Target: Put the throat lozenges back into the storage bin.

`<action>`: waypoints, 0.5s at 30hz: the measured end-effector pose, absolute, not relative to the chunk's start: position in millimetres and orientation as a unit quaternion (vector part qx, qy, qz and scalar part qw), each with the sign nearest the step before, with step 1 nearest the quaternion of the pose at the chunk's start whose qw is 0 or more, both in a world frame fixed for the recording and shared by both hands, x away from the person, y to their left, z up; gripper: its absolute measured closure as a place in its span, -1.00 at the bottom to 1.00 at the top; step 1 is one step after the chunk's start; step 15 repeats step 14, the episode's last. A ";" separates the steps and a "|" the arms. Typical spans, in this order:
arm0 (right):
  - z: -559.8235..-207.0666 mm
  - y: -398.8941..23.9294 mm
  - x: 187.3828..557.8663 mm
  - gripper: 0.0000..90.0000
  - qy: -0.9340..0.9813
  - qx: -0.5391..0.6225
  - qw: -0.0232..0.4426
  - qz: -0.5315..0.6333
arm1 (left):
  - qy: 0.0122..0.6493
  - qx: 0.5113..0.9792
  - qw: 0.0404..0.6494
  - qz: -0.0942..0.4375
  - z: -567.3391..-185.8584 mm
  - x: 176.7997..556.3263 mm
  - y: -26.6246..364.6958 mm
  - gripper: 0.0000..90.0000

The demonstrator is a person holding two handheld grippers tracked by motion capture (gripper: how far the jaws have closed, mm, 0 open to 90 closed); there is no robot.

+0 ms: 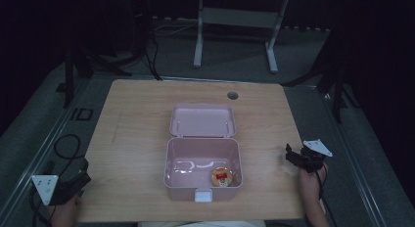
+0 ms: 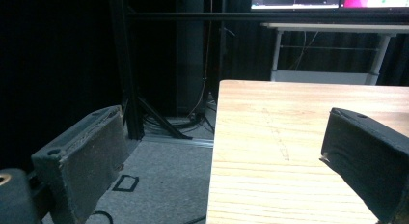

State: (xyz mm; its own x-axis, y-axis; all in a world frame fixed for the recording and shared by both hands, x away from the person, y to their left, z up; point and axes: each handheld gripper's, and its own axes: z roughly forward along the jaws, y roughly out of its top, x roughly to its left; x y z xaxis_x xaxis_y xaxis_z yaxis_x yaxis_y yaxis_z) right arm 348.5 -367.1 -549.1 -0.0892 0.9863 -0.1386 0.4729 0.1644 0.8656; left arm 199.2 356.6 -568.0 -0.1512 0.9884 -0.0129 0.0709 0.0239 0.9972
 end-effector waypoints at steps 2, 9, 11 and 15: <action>-549.1 -369.2 346.9 -0.76 0.654 0.556 0.395 0.328 | 0.559 0.473 0.447 0.513 -568.0 199.0 356.7 -0.94; -549.8 -372.1 346.9 -0.76 0.653 0.561 0.390 0.327 | 0.559 0.473 0.448 0.512 -568.1 198.8 356.9 -0.94; -550.0 -372.0 347.4 -0.76 0.653 0.561 0.389 0.327 | 0.560 0.473 0.448 0.512 -568.0 198.9 357.0 -0.94; -550.0 -372.8 347.6 -0.76 0.652 0.561 0.390 0.328 | 0.560 0.473 0.449 0.511 -568.0 198.8 357.4 -0.94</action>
